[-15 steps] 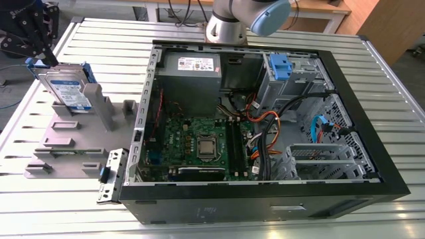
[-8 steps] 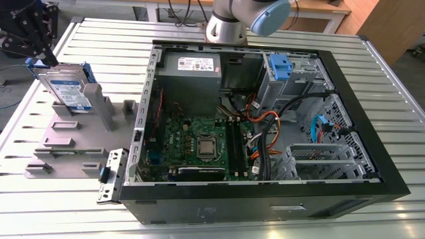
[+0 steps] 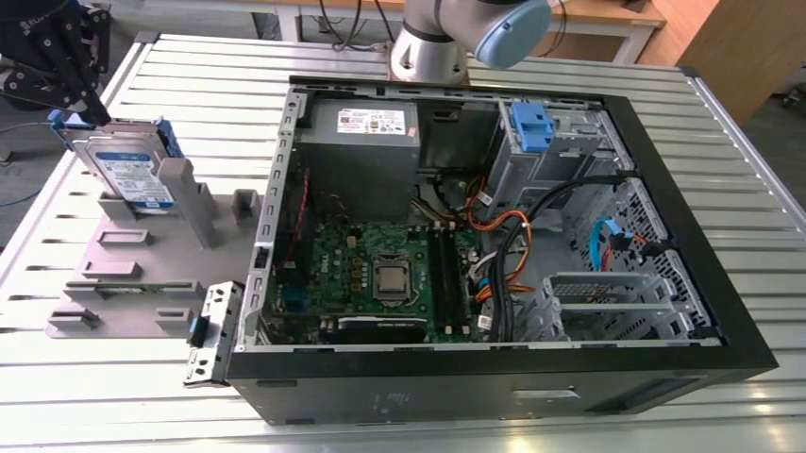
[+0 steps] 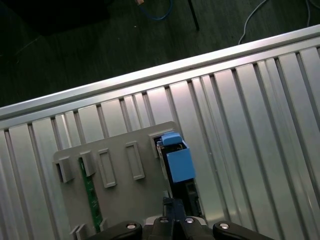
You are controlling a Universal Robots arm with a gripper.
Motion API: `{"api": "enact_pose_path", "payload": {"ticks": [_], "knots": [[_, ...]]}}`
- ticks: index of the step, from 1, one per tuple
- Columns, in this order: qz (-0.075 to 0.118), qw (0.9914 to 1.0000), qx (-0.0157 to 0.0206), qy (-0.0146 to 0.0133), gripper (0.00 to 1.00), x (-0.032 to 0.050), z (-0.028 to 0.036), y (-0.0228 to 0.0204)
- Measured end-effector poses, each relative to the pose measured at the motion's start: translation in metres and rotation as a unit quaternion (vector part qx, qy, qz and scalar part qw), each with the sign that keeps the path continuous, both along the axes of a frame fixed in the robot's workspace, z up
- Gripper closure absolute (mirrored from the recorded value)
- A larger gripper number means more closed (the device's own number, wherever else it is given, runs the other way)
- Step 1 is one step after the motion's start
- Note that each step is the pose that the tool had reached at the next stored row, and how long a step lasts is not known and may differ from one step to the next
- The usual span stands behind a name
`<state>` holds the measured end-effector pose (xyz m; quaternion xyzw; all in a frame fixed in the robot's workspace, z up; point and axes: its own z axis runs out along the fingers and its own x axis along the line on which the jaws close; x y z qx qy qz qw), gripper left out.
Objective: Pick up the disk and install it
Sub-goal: 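Pick up the disk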
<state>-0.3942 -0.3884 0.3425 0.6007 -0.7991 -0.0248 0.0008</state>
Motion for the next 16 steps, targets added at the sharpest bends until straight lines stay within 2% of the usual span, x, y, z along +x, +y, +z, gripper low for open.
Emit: {"api": "enact_pose_path", "payload": {"ticks": [7, 16], "knots": [[0.003, 1.00000, 0.0018, 0.0000, 0.89, 0.0000, -0.0006, 0.0000], [0.007, 0.99998, 0.0020, 0.0000, 0.89, 0.0000, -0.0011, 0.0000]]}}
